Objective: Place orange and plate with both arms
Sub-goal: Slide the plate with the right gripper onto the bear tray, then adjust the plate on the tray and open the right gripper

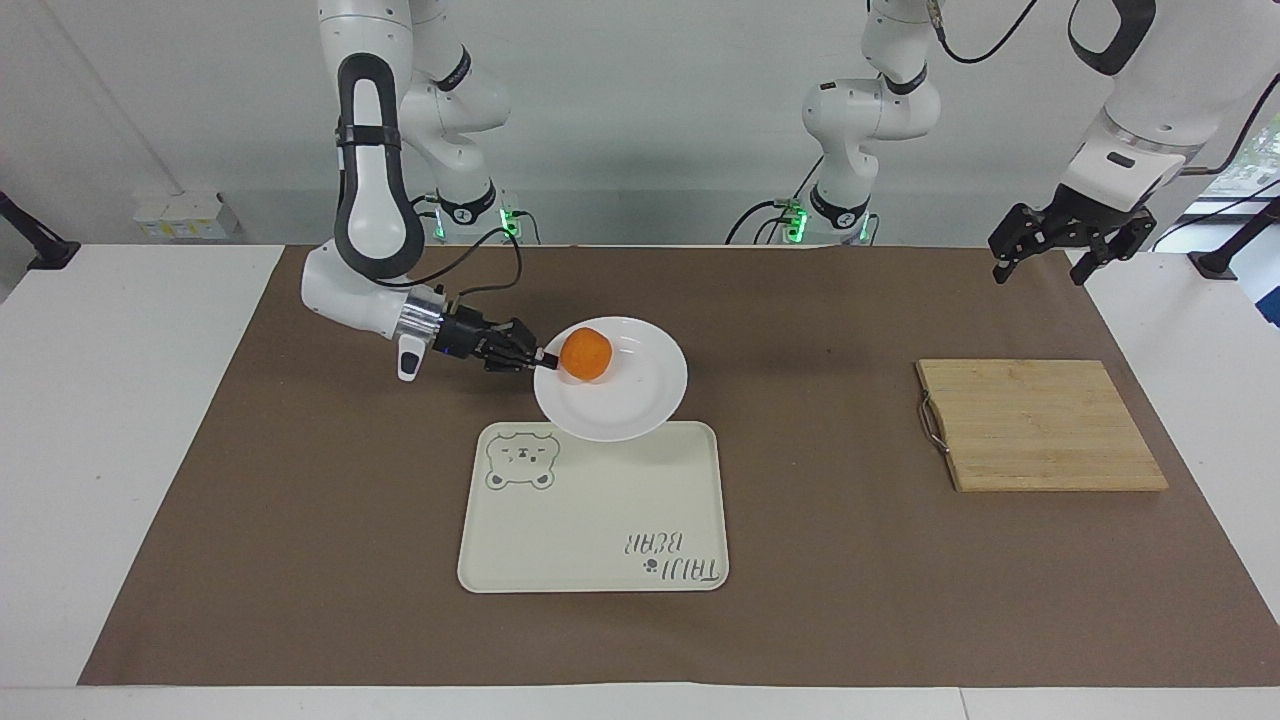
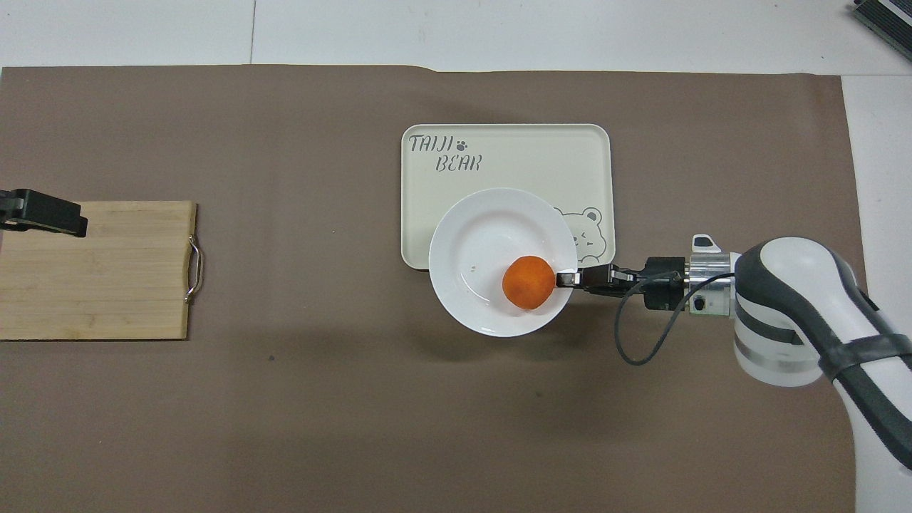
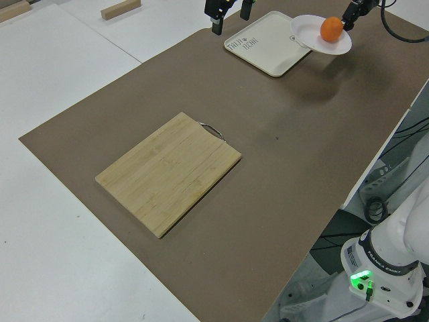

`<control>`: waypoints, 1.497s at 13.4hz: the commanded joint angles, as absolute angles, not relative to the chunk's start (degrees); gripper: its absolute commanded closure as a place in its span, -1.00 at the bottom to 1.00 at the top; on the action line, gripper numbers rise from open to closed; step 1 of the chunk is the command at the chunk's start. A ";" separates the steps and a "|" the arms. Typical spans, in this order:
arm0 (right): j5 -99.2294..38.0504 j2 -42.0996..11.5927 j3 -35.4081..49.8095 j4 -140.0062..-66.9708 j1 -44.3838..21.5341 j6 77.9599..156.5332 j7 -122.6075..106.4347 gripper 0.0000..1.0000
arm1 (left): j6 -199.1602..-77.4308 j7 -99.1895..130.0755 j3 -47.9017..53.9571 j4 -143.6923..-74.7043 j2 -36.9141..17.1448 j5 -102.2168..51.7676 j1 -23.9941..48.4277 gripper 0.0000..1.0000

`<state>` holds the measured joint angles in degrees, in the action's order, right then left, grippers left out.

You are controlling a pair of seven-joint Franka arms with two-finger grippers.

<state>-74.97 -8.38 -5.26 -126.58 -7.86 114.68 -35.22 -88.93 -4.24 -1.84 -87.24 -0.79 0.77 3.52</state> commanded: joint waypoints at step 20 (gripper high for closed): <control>-69.08 -33.13 -5.01 -97.91 -6.68 117.33 -25.31 1.00 | -89.12 -4.75 -1.58 -88.95 0.62 0.44 2.90 -1.00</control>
